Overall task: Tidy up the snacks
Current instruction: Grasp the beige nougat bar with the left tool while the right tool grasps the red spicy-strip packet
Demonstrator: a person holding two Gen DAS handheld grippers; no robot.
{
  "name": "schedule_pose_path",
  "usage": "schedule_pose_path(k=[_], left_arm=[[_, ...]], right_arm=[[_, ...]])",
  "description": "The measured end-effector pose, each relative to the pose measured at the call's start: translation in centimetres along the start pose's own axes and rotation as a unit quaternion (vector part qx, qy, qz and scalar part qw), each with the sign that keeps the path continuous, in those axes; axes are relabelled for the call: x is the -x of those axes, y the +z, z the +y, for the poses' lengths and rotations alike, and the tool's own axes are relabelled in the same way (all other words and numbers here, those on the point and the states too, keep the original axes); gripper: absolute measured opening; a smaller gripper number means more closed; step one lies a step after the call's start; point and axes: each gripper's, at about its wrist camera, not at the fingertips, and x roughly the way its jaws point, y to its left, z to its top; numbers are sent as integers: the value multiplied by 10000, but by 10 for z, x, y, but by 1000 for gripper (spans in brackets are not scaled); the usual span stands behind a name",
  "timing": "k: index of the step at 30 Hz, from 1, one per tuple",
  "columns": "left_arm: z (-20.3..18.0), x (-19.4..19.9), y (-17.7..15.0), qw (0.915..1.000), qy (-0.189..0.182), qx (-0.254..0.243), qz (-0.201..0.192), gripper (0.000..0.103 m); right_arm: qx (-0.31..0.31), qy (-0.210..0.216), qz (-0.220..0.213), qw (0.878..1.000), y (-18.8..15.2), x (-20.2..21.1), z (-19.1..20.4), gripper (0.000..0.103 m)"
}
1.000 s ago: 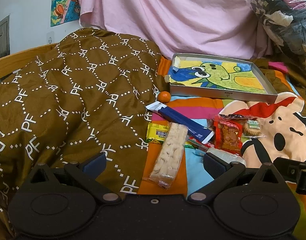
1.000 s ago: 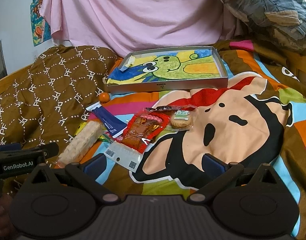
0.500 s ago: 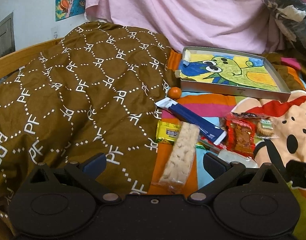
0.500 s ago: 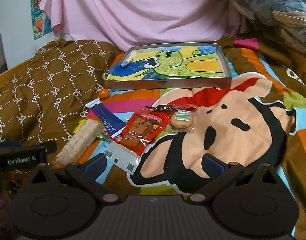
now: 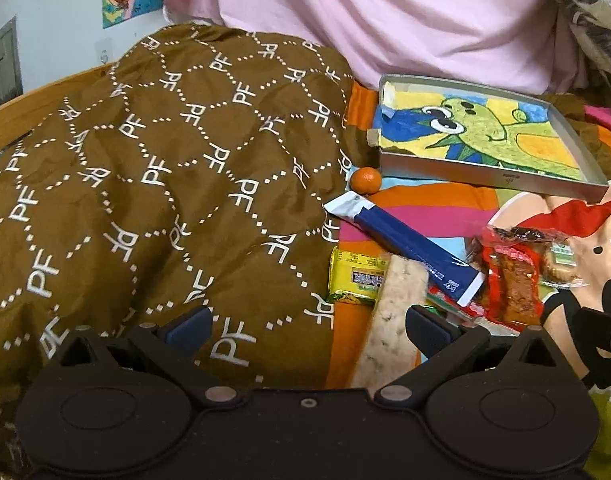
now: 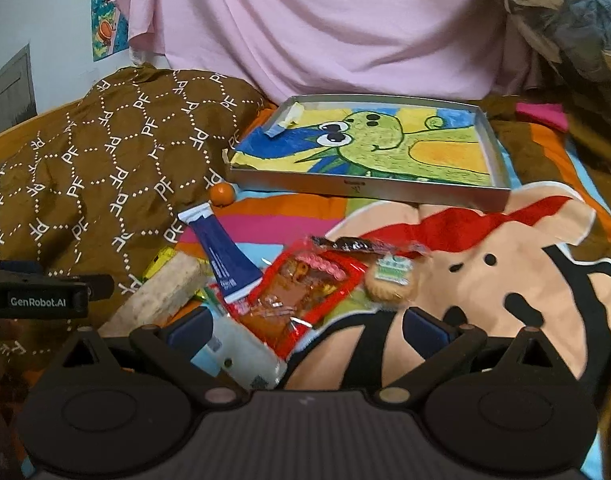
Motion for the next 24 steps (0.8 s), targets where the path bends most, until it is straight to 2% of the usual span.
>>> schedule_pose_path(k=[10,16,19,24], left_arm=[[-5,-27,5,9975,-359,-592,173,102],[-7,-37,6,9957,-564,-611,399,102],[-13,-43,4,9941,-447,-831,533,102],[-15,-48,4,9923,-614,-882,621,99]], right_arm=[[-128,49,167,9998,1,-38,3,103],[-467,220,330,9981,7,-63,1,103],[-516,263,377,9976,8,-71,2,100],[-700,337,567,9954,8,-85,0,93]])
